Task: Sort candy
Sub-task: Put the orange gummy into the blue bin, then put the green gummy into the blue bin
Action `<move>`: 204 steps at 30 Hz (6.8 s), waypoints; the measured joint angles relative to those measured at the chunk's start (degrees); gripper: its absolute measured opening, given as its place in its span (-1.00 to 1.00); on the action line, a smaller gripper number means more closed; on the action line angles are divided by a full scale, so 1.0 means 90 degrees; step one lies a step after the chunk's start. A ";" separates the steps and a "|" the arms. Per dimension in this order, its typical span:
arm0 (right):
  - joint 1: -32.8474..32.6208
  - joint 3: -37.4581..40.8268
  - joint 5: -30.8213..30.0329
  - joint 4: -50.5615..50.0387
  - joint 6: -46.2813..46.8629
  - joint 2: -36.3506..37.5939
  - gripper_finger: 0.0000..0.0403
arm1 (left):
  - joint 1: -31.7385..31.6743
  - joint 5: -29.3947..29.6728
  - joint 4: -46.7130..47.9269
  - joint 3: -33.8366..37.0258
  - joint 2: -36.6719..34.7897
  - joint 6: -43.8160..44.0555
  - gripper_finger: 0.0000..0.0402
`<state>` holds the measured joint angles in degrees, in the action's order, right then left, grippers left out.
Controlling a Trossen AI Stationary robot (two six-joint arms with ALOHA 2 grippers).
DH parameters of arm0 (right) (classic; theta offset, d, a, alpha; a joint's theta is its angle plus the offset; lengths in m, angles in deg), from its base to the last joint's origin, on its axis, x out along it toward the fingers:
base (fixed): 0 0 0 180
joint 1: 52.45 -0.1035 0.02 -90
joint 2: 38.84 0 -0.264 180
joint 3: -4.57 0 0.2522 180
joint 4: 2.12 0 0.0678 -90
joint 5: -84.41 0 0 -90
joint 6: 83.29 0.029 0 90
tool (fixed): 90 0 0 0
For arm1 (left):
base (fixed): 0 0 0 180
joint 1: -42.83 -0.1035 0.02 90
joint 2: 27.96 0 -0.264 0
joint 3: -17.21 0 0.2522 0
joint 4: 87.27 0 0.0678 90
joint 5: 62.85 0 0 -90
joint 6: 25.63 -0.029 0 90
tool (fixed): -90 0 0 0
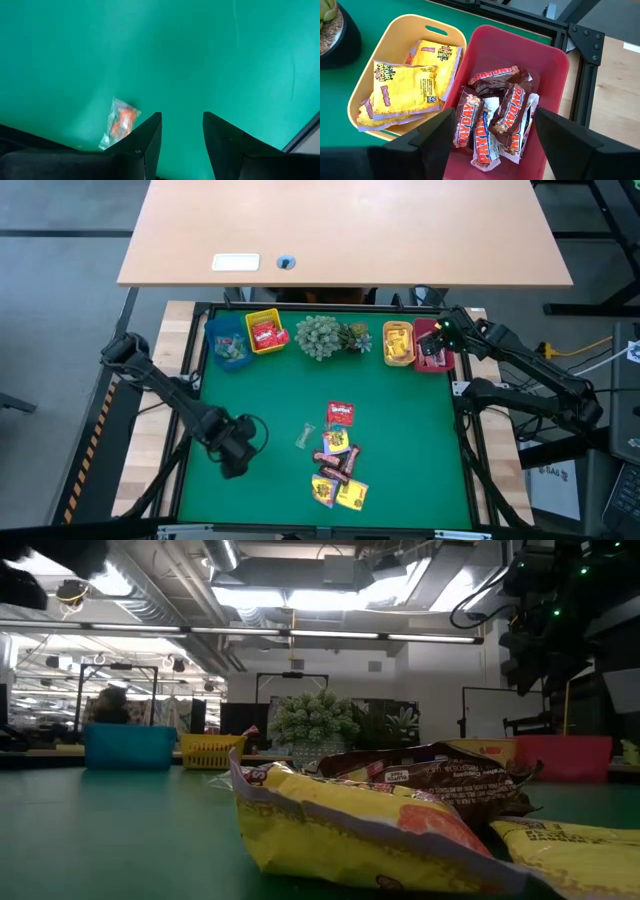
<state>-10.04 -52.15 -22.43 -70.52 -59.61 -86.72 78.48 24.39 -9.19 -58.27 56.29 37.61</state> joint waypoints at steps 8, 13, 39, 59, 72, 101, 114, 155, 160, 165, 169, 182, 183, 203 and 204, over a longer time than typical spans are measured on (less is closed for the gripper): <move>0.0000 -0.0002 0.0000 -0.0088 0.0000 0.0000 0.36 | 0.0944 0.0007 0.0125 0.0034 0.0012 -0.0075 -0.35; 0.0000 -0.0005 0.0000 -0.0111 0.0000 0.0000 0.36 | 0.1316 0.0007 0.0119 0.0364 0.0017 -0.0043 -0.35; -0.0002 -0.0005 0.0963 -0.0106 0.0003 0.0000 0.36 | 0.1410 0.0968 -0.1109 0.2449 0.0017 0.0590 -0.35; -0.0002 -0.0005 0.1836 -0.0108 0.0005 0.0002 0.36 | 0.1346 0.0855 -0.1611 0.2674 0.0002 0.1791 -0.65; -0.0002 -0.0005 0.1836 -0.0108 0.0005 0.0002 0.36 | 0.1343 0.1204 -0.1863 0.2423 0.0045 0.2629 -0.95; -0.0002 -0.0005 0.3331 -0.0106 0.0005 0.0002 0.36 | -0.1521 0.6200 -0.4017 0.2302 -0.0187 0.0889 -0.96; -0.0002 -0.0005 0.3333 -0.0104 0.0211 0.0002 0.36 | -0.3608 0.6105 -0.2476 0.2302 -0.1811 0.0031 -0.96; -0.5037 -0.0005 0.3306 0.5955 0.1615 -0.2171 0.36 | -0.4949 0.3060 -0.2512 0.2300 -0.2101 -0.0886 -0.29; -0.5335 -0.0005 0.3254 0.6366 0.1249 -0.3145 0.36 | -0.4328 0.2849 -0.3473 0.2300 -0.2101 -0.0927 -0.28; -0.5353 -0.0005 0.3256 0.6352 0.1166 -0.3668 0.36 | -0.3488 0.2855 -0.4550 0.2300 -0.1952 -0.0930 -0.28; -0.5353 -0.0005 0.3250 0.6341 0.1164 -0.3759 0.36 | -0.2793 0.2887 -0.5420 0.2300 -0.1430 -0.0927 -0.28; -0.5349 -0.0005 0.3271 0.6344 0.1164 -0.3755 0.36 | -0.1586 0.2890 -0.8665 0.2300 0.1189 -0.0937 -0.28; -0.5348 -0.0005 0.3271 0.6327 0.1164 -0.3755 0.36 | -0.1566 0.2890 -0.8710 0.2300 0.1324 -0.0935 -0.28; -0.5348 -0.0005 0.3274 0.6281 0.1166 -0.3750 0.36 | -0.1495 0.2861 -0.8746 0.2295 0.2059 -0.0928 -0.29; -0.5348 -0.0005 0.3274 0.6276 0.1166 -0.3750 0.36 | -0.1495 0.2861 -0.8743 0.2295 0.2059 -0.0929 -0.31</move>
<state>-58.17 -52.19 7.03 -14.03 -49.12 -120.47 65.03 50.14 -87.88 -37.61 74.82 29.25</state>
